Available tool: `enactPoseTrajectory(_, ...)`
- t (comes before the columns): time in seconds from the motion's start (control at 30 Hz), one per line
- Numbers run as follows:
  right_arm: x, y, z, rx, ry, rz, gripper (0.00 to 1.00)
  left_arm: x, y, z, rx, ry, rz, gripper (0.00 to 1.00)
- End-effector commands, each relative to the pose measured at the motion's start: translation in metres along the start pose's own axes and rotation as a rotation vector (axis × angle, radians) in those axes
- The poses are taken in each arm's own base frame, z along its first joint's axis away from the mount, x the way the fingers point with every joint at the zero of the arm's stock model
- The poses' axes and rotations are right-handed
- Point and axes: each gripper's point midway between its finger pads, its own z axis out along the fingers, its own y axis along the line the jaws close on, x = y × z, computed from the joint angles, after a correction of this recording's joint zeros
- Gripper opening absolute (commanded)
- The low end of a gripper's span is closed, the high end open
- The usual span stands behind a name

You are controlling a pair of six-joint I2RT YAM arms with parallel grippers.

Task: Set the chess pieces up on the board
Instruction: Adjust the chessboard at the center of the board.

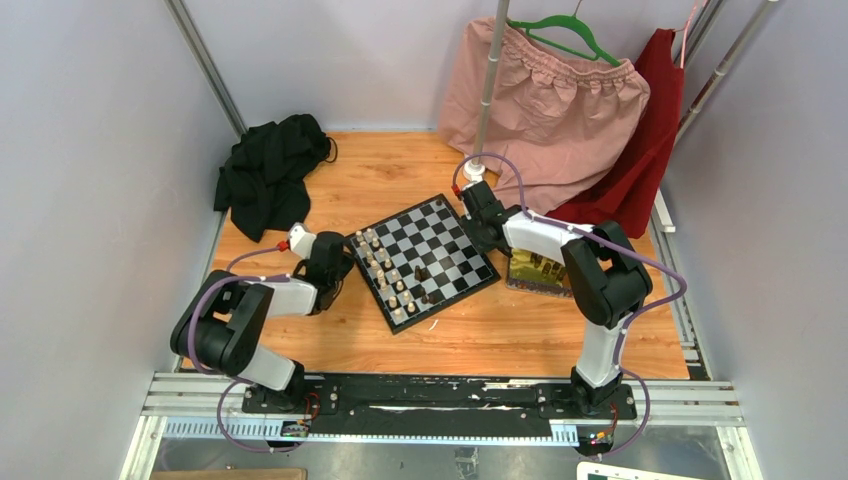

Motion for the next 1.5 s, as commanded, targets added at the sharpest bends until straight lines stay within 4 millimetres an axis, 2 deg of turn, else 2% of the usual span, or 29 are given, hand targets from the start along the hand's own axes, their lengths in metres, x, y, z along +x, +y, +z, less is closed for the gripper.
enactPoseTrajectory(0.0, 0.016, 0.018, 0.002, -0.057, 0.043, 0.008, 0.31, -0.01, -0.019, 0.004, 0.039, -0.028, -0.016, 0.08)
enactPoseTrajectory(0.53, 0.016, 0.037, -0.002, -0.093, 0.043, -0.005, 0.31, -0.022, -0.031, 0.009, 0.05, -0.065, 0.003, 0.08)
enactPoseTrajectory(0.83, 0.013, 0.045, -0.004, -0.097, 0.035, -0.017, 0.31, -0.024, -0.03, 0.015, 0.037, -0.068, 0.013, 0.08)
enactPoseTrajectory(0.93, 0.013, 0.041, -0.004, -0.072, 0.036, -0.019, 0.31, -0.029, -0.027, 0.015, 0.034, -0.076, 0.016, 0.08)
enactPoseTrajectory(1.2, 0.004, 0.025, -0.012, 0.004, 0.011, -0.028, 0.37, -0.047, -0.004, 0.001, 0.002, -0.13, 0.004, 0.08)
enactPoseTrajectory(1.47, -0.008, 0.007, -0.041, 0.081, -0.05, -0.048, 0.46, -0.065, 0.002, -0.025, 0.003, -0.182, 0.018, 0.1)
